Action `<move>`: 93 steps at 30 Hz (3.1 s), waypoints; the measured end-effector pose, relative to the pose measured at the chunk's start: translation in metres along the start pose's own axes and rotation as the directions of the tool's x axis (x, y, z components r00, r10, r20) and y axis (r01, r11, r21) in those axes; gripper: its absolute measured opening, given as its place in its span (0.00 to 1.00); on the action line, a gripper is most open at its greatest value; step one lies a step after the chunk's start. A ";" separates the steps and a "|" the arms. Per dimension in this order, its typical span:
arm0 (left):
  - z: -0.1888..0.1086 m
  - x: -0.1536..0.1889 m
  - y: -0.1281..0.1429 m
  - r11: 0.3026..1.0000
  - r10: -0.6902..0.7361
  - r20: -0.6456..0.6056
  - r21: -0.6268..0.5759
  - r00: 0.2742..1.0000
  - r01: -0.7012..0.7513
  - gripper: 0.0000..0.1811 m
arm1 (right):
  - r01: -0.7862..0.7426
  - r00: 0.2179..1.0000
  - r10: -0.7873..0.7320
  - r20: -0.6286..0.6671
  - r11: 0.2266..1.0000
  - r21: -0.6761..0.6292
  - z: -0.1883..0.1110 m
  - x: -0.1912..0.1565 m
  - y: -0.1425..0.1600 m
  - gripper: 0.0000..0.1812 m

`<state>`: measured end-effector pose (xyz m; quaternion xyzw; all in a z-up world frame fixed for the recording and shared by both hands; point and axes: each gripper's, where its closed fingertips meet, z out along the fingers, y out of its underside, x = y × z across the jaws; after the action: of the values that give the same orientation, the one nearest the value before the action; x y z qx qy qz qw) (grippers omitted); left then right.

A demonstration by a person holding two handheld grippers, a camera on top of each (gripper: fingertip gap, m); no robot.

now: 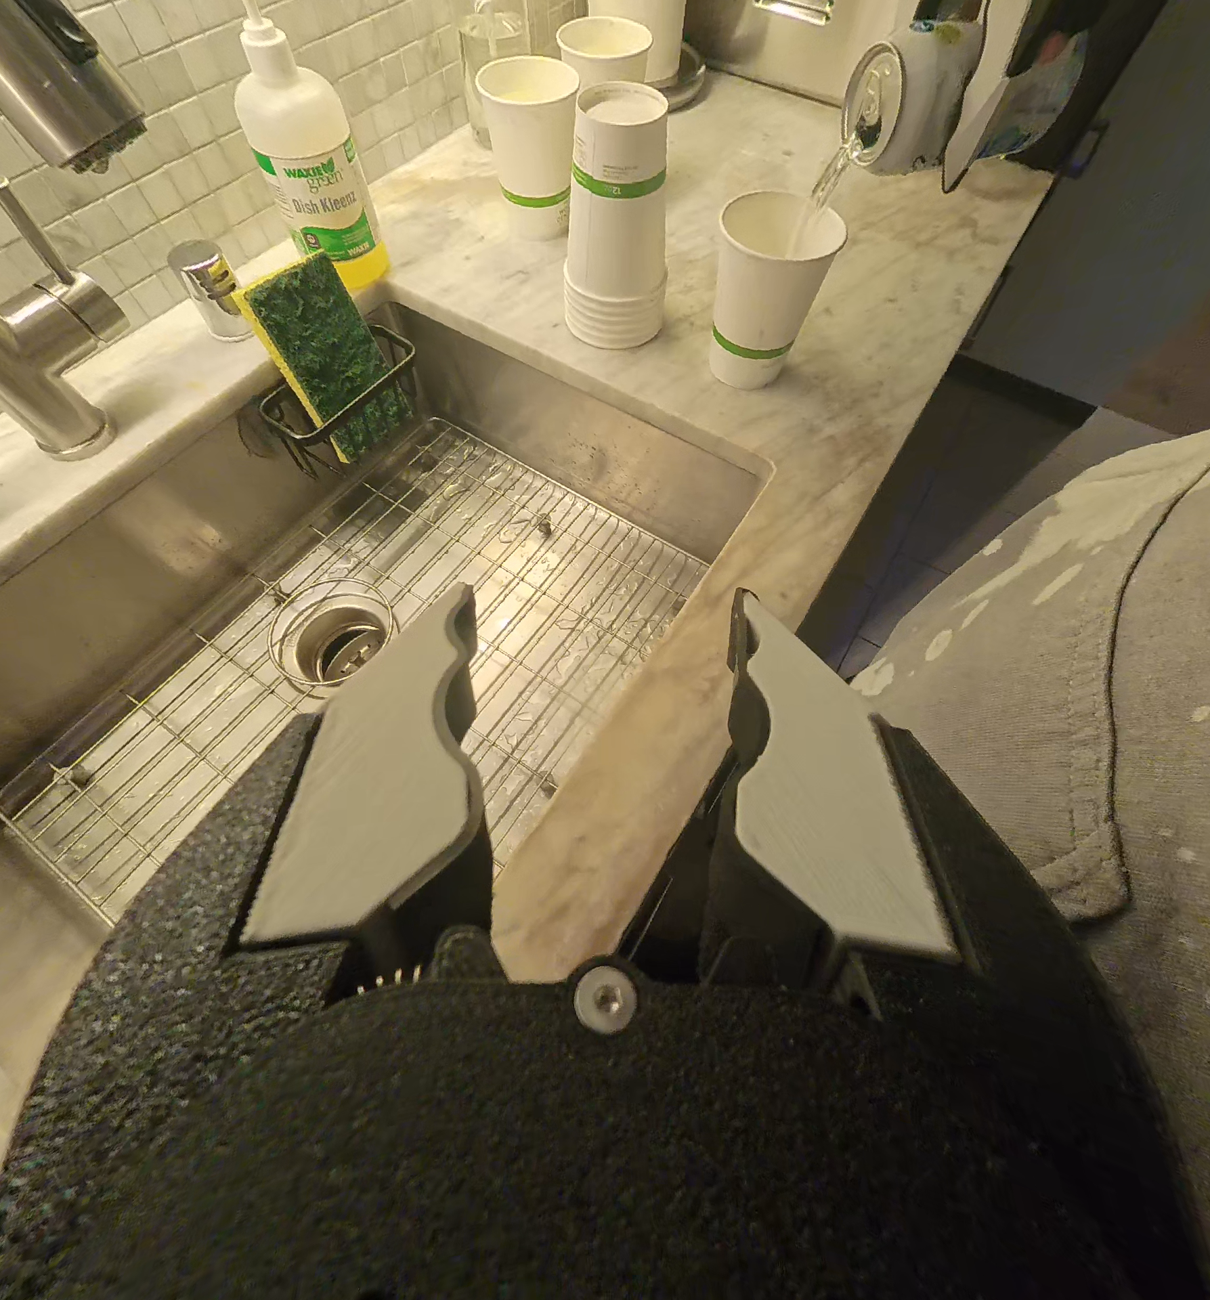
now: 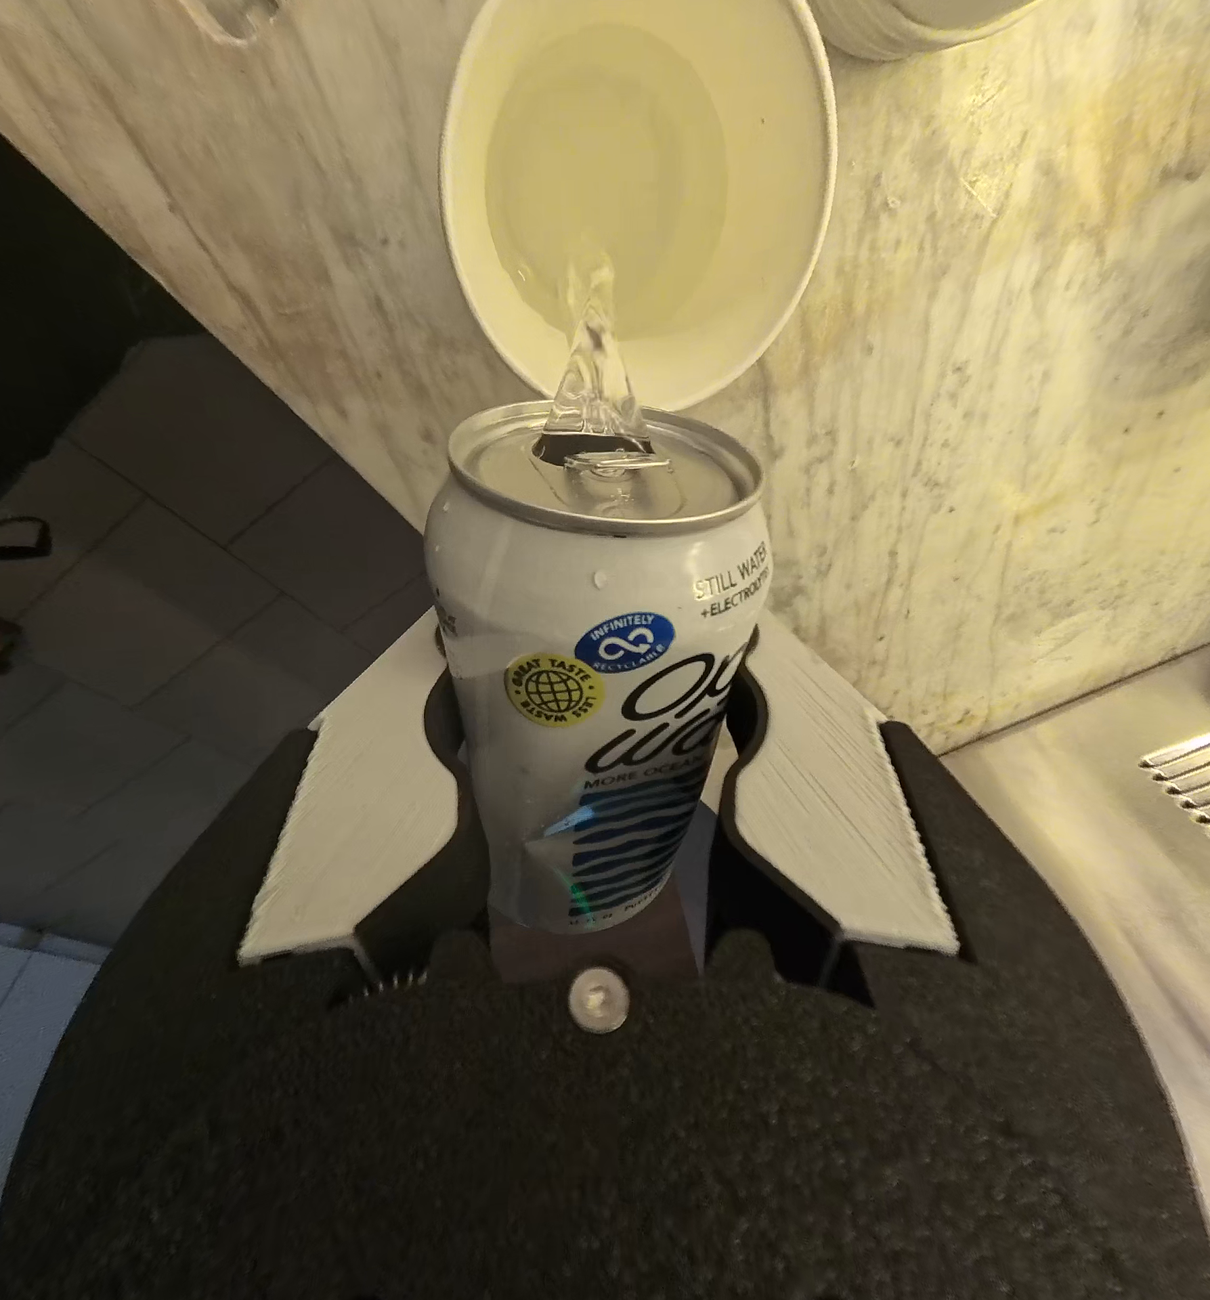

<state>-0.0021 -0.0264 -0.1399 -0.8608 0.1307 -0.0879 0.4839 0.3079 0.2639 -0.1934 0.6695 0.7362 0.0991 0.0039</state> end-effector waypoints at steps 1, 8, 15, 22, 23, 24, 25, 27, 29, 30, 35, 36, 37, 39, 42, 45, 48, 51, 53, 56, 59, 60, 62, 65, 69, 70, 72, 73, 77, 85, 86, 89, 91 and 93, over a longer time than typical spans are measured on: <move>0.000 0.000 0.000 1.000 -0.001 0.000 -0.001 1.000 0.001 0.39 | 0.001 1.000 -0.001 0.000 1.000 -0.001 0.000 0.000 0.000 0.40; 0.002 0.000 0.005 1.000 -0.008 -0.001 -0.012 1.000 0.008 0.39 | 0.009 1.000 -0.009 0.002 1.000 -0.019 0.001 0.000 0.002 0.40; -0.002 -0.002 0.006 1.000 -0.015 0.009 -0.009 1.000 0.015 0.39 | 0.027 1.000 -0.027 0.002 0.999 -0.037 0.001 0.001 0.002 0.40; -0.006 -0.006 0.010 1.000 -0.024 0.024 -0.013 0.999 0.024 0.39 | 0.043 0.999 -0.043 0.003 0.998 -0.052 0.000 0.002 -0.001 0.41; -0.006 -0.006 0.010 1.000 -0.025 0.026 -0.013 0.999 0.026 0.39 | 0.045 0.999 -0.045 0.003 0.997 -0.056 0.000 0.003 -0.001 0.40; -0.007 -0.006 0.011 1.000 -0.026 0.028 -0.014 0.999 0.026 0.39 | 0.048 0.999 -0.048 0.001 0.997 -0.060 -0.001 0.004 -0.001 0.40; -0.008 -0.007 0.011 1.000 -0.026 0.030 -0.016 0.999 0.027 0.39 | 0.050 0.999 -0.050 0.001 0.997 -0.061 -0.001 0.004 -0.001 0.40; -0.009 -0.008 0.012 0.999 -0.029 0.034 -0.016 0.999 0.029 0.39 | 0.053 0.999 -0.053 0.002 0.997 -0.064 -0.003 0.006 -0.001 0.41; -0.010 -0.008 0.012 0.999 -0.030 0.038 -0.014 0.999 0.031 0.39 | 0.054 0.999 -0.054 -0.001 0.996 -0.066 -0.004 0.007 0.000 0.40; -0.010 -0.009 0.012 0.999 -0.030 0.040 -0.013 0.999 0.030 0.39 | 0.055 0.998 -0.055 -0.001 0.996 -0.068 -0.004 0.008 0.000 0.40; -0.011 -0.009 0.011 0.999 -0.032 0.041 -0.010 0.999 0.033 0.39 | 0.063 0.998 -0.063 -0.002 0.995 -0.082 -0.006 0.010 0.001 0.40; -0.011 -0.009 0.011 0.999 -0.032 0.041 -0.011 0.999 0.032 0.39 | 0.065 0.998 -0.065 -0.003 0.994 -0.083 -0.007 0.010 0.001 0.40; -0.011 -0.009 0.011 0.999 -0.030 0.042 -0.012 0.999 0.031 0.39 | 0.066 0.998 -0.067 -0.004 0.994 -0.086 -0.008 0.011 0.001 0.40; -0.011 -0.009 0.011 0.999 -0.030 0.042 -0.013 0.999 0.030 0.39 | 0.070 0.997 -0.070 -0.006 0.993 -0.090 -0.009 0.012 0.001 0.40; -0.011 -0.010 0.012 0.999 -0.031 0.043 -0.014 0.999 0.032 0.39 | 0.078 0.997 -0.080 -0.011 0.992 -0.103 -0.011 0.013 0.001 0.40; -0.010 -0.010 0.013 0.999 -0.034 0.044 -0.016 0.998 0.035 0.39 | 0.084 0.996 -0.086 -0.013 0.990 -0.117 -0.012 0.015 0.001 0.40; -0.009 -0.010 0.014 0.999 -0.038 0.045 -0.018 0.998 0.039 0.39 | 0.093 0.995 -0.095 -0.015 0.987 -0.133 -0.012 0.016 0.002 0.40; -0.009 -0.010 0.016 0.999 -0.043 0.047 -0.020 0.998 0.044 0.39 | 0.104 0.994 -0.108 -0.021 0.983 -0.150 -0.013 0.017 0.003 0.40; -0.009 -0.010 0.016 0.999 -0.046 0.047 -0.020 0.998 0.047 0.39 | 0.106 0.994 -0.110 -0.018 0.982 -0.155 -0.013 0.017 0.002 0.40; -0.009 -0.011 0.017 0.999 -0.049 0.050 -0.020 0.998 0.050 0.39 | 0.112 0.993 -0.116 -0.018 0.981 -0.160 -0.013 0.018 0.001 0.40; -0.010 -0.012 0.017 0.998 -0.052 0.052 -0.019 0.997 0.053 0.39 | 0.117 0.992 -0.122 -0.017 0.979 -0.167 -0.014 0.018 0.001 0.40; -0.010 -0.012 0.018 0.998 -0.051 0.054 -0.019 0.997 0.052 0.39 | 0.119 0.992 -0.123 -0.017 0.978 -0.169 -0.013 0.018 0.001 0.40; -0.010 -0.013 0.018 0.998 -0.051 0.056 -0.020 0.997 0.052 0.39 | 0.123 0.992 -0.128 -0.018 0.977 -0.174 -0.014 0.019 0.001 0.40; -0.010 -0.013 0.018 0.998 -0.052 0.055 -0.018 0.997 0.053 0.39 | 0.128 0.991 -0.134 -0.022 0.975 -0.184 -0.014 0.020 0.002 0.40; -0.009 -0.013 0.017 0.998 -0.053 0.056 -0.017 0.997 0.054 0.39 | 0.134 0.989 -0.143 -0.029 0.971 -0.196 -0.016 0.022 0.002 0.40; -0.009 -0.013 0.017 0.998 -0.054 0.056 -0.016 0.997 0.055 0.39 | 0.136 0.989 -0.145 -0.030 0.970 -0.200 -0.016 0.023 0.002 0.40; -0.009 -0.013 0.018 0.998 -0.054 0.056 -0.017 0.997 0.055 0.39 | 0.140 0.988 -0.150 -0.032 0.968 -0.207 -0.017 0.024 0.002 0.40; -0.009 -0.013 0.018 0.998 -0.054 0.057 -0.018 0.997 0.055 0.39 | 0.143 0.988 -0.153 -0.033 0.967 -0.212 -0.018 0.024 0.003 0.40; -0.009 -0.014 0.019 0.998 -0.057 0.059 -0.015 0.997 0.058 0.39 | 0.150 0.986 -0.161 -0.036 0.963 -0.223 -0.019 0.025 0.003 0.40; -0.010 -0.015 0.020 0.998 -0.062 0.061 -0.011 0.996 0.063 0.39 | 0.166 0.981 -0.185 -0.054 0.954 -0.251 -0.021 0.029 0.003 0.40; -0.010 -0.015 0.020 0.998 -0.063 0.061 -0.011 0.996 0.064 0.39 | 0.166 0.981 -0.185 -0.055 0.953 -0.253 -0.021 0.030 0.003 0.40; -0.010 -0.015 0.022 0.998 -0.063 0.063 -0.013 0.996 0.064 0.39 | 0.170 0.980 -0.192 -0.059 0.950 -0.263 -0.022 0.031 0.004 0.40; -0.010 -0.015 0.021 0.998 -0.065 0.062 -0.010 0.996 0.066 0.39 | 0.172 0.979 -0.195 -0.063 0.948 -0.267 -0.022 0.031 0.004 0.40; -0.011 -0.015 0.021 0.998 -0.066 0.062 -0.008 0.996 0.066 0.39 | 0.175 0.978 -0.200 -0.067 0.946 -0.272 -0.023 0.032 0.004 0.40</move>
<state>-0.0220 -0.0411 -0.1531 -0.8694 0.0877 -0.0765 0.4802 0.3057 0.2923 -0.1664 0.5847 0.7758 0.2270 0.0684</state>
